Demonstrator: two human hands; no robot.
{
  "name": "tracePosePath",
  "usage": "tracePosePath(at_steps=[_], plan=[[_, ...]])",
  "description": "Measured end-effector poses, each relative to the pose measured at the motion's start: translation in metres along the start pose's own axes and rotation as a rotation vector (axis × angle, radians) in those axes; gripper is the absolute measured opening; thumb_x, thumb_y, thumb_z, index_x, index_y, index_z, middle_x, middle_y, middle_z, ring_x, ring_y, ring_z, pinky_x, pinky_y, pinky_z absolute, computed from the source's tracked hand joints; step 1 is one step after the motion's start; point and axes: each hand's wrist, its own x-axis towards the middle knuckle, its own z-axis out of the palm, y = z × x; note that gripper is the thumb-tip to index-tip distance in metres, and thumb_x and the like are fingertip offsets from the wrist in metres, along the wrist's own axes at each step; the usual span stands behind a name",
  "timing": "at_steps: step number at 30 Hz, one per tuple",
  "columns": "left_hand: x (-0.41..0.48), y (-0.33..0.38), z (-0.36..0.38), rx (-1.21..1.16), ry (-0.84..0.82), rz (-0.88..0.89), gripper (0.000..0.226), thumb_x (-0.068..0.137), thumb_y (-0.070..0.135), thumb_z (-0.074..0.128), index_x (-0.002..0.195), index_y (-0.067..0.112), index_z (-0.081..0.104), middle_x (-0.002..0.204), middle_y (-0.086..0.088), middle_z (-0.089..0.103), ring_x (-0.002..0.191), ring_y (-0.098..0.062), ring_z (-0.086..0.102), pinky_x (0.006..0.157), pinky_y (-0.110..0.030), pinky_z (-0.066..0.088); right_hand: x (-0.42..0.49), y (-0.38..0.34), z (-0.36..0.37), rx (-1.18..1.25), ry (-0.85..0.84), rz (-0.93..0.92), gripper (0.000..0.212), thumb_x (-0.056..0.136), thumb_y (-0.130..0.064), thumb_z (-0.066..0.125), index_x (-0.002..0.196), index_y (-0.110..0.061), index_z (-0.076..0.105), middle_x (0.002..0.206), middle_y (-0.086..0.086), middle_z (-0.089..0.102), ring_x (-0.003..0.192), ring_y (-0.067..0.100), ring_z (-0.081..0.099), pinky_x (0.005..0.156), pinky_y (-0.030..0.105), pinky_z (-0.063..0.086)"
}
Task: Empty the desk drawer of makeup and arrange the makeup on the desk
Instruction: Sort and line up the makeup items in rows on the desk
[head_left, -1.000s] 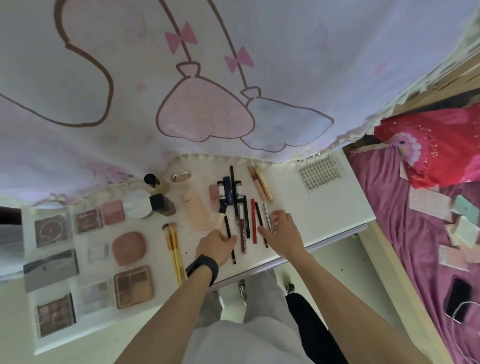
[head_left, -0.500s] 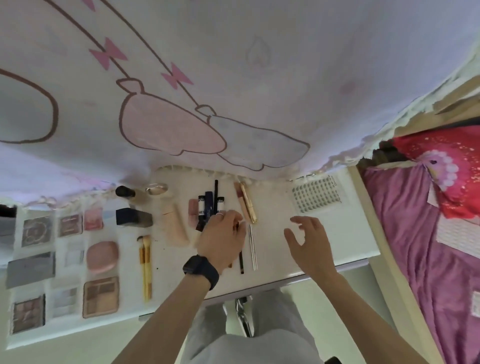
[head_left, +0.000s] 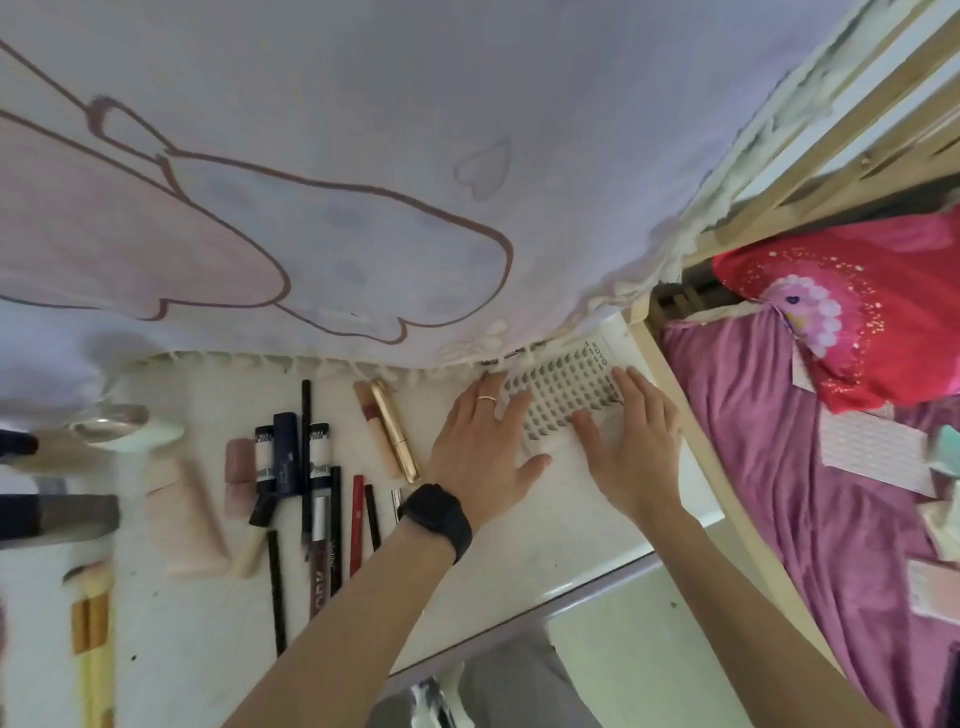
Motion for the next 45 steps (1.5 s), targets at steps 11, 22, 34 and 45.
tracePosePath(at_steps=[11, 22, 34, 45], plan=[[0.013, -0.016, 0.02, -0.058, 0.064, 0.067, 0.064, 0.071, 0.062, 0.068, 0.119, 0.029, 0.041, 0.134, -0.002, 0.038, 0.125, -0.021, 0.039, 0.096, -0.031, 0.041, -0.004, 0.008, 0.016, -0.006, 0.174, -0.083, 0.076, 0.09, -0.069, 0.041, 0.148, -0.022, 0.047, 0.151, -0.003, 0.047, 0.139, 0.018, 0.034, 0.118, 0.037, 0.024], [-0.013, 0.013, 0.025, -0.054, 0.031, -0.068, 0.069, 0.065, 0.059, 0.071, 0.121, 0.03, 0.041, 0.131, 0.002, 0.036, 0.123, -0.02, 0.038, 0.098, -0.032, 0.041, -0.017, 0.022, 0.01, 0.134, 0.094, -0.204, 0.067, 0.095, -0.052, 0.057, 0.149, -0.015, 0.045, 0.153, 0.004, 0.046, 0.141, 0.025, 0.035, 0.118, 0.035, 0.023], [-0.068, 0.06, 0.031, -0.482, 0.183, -0.247, 0.062, 0.062, 0.071, 0.066, 0.114, 0.042, 0.05, 0.119, 0.01, 0.049, 0.11, -0.01, 0.051, 0.076, -0.023, 0.046, -0.058, 0.053, -0.023, 0.895, -0.015, -0.018, 0.071, 0.081, -0.066, 0.069, 0.142, -0.04, 0.045, 0.118, -0.015, 0.067, 0.112, 0.005, 0.062, 0.098, 0.031, 0.046], [-0.098, 0.071, 0.042, -1.119, 0.399, -0.333, 0.074, 0.072, 0.054, 0.08, 0.131, 0.022, 0.051, 0.132, -0.005, 0.057, 0.117, -0.018, 0.06, 0.101, -0.035, 0.05, -0.066, 0.062, -0.013, 1.394, -0.127, 0.134, 0.039, 0.094, -0.014, 0.068, 0.125, -0.014, 0.045, 0.083, 0.009, 0.078, 0.071, 0.026, 0.076, 0.06, 0.026, 0.06]])
